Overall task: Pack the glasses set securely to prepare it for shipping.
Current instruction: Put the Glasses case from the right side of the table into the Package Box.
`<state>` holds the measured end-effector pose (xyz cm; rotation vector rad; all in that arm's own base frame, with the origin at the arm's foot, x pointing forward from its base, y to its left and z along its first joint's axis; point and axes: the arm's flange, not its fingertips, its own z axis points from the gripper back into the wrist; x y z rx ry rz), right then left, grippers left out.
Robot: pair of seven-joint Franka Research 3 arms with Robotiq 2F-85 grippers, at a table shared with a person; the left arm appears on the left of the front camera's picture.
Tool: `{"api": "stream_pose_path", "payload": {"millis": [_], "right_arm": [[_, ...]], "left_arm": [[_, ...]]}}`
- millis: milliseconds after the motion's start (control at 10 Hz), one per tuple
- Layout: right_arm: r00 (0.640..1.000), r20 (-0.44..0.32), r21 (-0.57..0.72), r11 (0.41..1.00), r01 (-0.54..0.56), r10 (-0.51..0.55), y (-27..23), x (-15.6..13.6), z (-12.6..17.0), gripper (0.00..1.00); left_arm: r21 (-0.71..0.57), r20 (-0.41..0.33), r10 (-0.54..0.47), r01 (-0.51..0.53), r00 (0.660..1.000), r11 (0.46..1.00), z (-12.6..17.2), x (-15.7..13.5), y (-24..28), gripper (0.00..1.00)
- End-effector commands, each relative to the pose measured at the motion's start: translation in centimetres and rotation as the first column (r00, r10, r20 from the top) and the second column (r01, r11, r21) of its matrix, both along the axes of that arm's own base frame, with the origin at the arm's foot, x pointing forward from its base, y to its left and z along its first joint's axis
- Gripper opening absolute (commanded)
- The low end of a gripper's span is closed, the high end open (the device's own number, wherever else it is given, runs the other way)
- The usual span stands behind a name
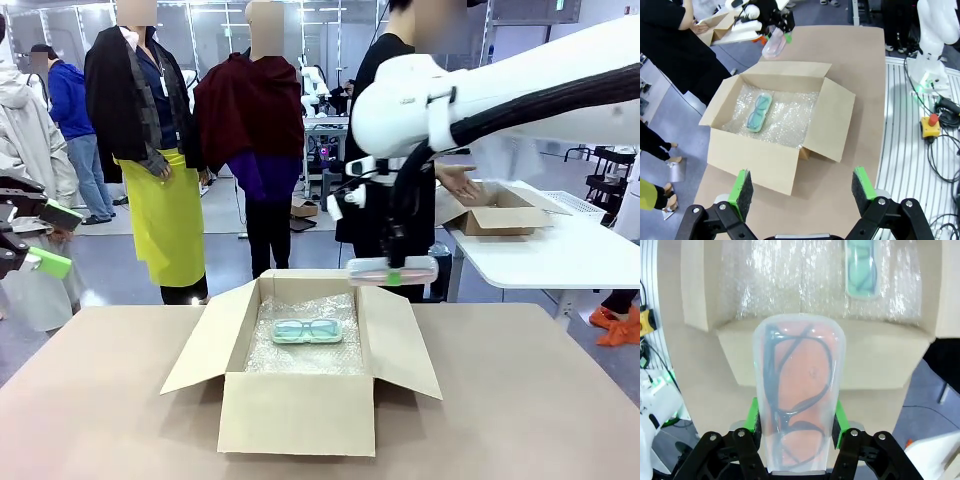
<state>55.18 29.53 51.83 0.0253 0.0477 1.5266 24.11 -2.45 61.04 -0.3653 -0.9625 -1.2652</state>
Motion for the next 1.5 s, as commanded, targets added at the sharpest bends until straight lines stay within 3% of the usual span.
{"api": "stream_pose_path", "payload": {"millis": [0,300,600,1400], "right_arm": [[0.999,-0.011,-0.048,0.998,0.042,-0.042,3.7,1.3,-0.6,0.34],[0.999,-0.01,-0.025,0.999,0.044,-0.044,9.7,1.2,-4.2,0.34],[0.997,-0.024,0.033,0.997,0.073,-0.072,12.3,2.1,-8.6,0.34],[0.999,-0.038,0.037,0.998,0.04,-0.039,12.2,3.2,-17.0,0.34]], "left_arm": [[-0.011,0.014,-0.019,0.019,1.0,1.0,0.2,0.1,0.0,1.0],[-0.011,0.014,-0.019,0.019,1.0,1.0,0.2,0.1,0.0,1.0],[-0.011,0.014,-0.019,0.019,1.0,1.0,0.2,0.1,0.0,1.0],[-0.011,0.014,-0.019,0.019,1.0,1.0,0.2,0.1,0.0,1.0]]}}
